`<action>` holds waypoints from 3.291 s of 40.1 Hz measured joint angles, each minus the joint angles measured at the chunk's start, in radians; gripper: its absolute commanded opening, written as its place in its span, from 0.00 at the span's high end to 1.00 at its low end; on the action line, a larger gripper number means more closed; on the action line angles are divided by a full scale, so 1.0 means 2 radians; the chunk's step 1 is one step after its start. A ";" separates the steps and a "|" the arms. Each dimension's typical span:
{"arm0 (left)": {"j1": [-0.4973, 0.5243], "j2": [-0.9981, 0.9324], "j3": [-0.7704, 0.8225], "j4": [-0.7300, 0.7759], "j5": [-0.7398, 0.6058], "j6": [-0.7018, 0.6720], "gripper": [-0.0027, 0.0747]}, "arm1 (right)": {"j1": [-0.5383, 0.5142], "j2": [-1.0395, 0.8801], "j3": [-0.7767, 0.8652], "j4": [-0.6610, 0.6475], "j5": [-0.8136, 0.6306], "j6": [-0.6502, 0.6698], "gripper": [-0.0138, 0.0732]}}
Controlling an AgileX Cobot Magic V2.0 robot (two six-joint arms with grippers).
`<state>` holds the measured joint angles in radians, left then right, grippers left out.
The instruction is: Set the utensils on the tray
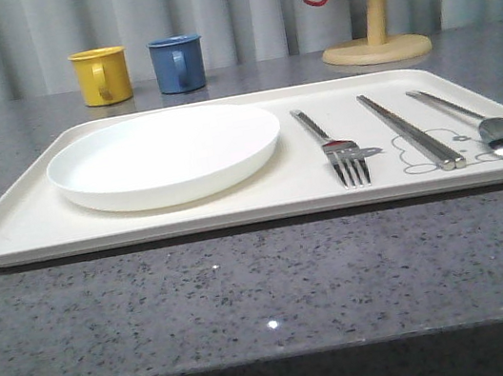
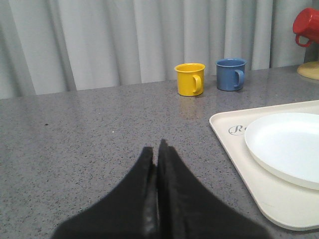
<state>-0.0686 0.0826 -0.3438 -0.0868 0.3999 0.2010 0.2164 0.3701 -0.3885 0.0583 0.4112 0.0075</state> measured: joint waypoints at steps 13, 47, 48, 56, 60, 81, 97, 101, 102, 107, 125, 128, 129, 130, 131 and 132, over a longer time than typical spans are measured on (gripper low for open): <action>0.000 0.000 0.000 0.000 0.000 0.000 0.99 | 0.000 -0.072 0.028 0.000 -0.023 0.000 0.92; 0.000 0.000 0.000 0.000 0.000 0.000 0.99 | 0.000 -0.073 0.028 0.000 -0.023 0.000 0.92; 0.000 0.000 0.000 0.000 0.000 0.000 0.99 | 0.000 -0.073 0.028 0.000 -0.023 0.000 0.92; 0.000 -0.006 0.007 0.000 -0.005 0.000 0.99 | 0.000 -0.073 0.028 0.000 -0.023 0.000 0.92; 0.009 -0.026 0.033 0.000 -0.026 0.000 0.99 | 0.000 -0.073 0.028 0.000 -0.023 0.000 0.92; 0.044 -0.045 0.177 -0.002 -0.144 0.000 0.99 | 0.000 -0.073 0.028 0.000 -0.024 0.000 0.92; 0.044 -0.045 0.177 -0.002 -0.144 0.000 0.99 | 0.000 -0.073 0.028 0.000 -0.024 0.000 0.92; 0.044 -0.045 0.177 -0.002 -0.144 0.000 0.99 | 0.000 -0.073 0.028 0.000 -0.024 0.000 0.92; 0.044 -0.045 0.177 -0.002 -0.144 0.000 0.99 | 0.000 -0.073 0.028 0.000 -0.024 0.000 0.92; 0.044 -0.045 0.177 -0.002 -0.144 0.000 0.99 | 0.000 -0.073 0.028 0.000 -0.024 0.000 0.92; 0.044 -0.045 0.177 -0.002 -0.144 0.000 0.99 | -0.001 -0.079 0.039 0.000 -0.028 0.000 0.92; 0.044 -0.045 0.177 -0.002 -0.144 0.000 0.99 | -0.010 -0.090 0.057 0.000 -0.033 0.000 0.92; 0.044 -0.045 0.177 -0.002 -0.144 0.000 0.99 | -0.015 -0.096 0.066 0.000 -0.036 0.000 0.92; 0.044 -0.045 0.177 -0.002 -0.144 0.000 0.99 | -0.022 -0.102 0.073 0.000 -0.039 0.000 0.92; 0.044 -0.045 0.177 -0.002 -0.144 0.000 0.99 | -0.029 -0.108 0.083 0.000 -0.042 0.000 0.92; 0.044 -0.045 0.177 -0.002 -0.144 0.000 0.99 | -0.038 -0.116 0.091 0.000 -0.044 0.000 0.92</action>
<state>0.0188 -0.0072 0.0096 -0.0907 0.1118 0.2010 0.1404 0.1391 -0.2066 0.0583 0.3230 0.0069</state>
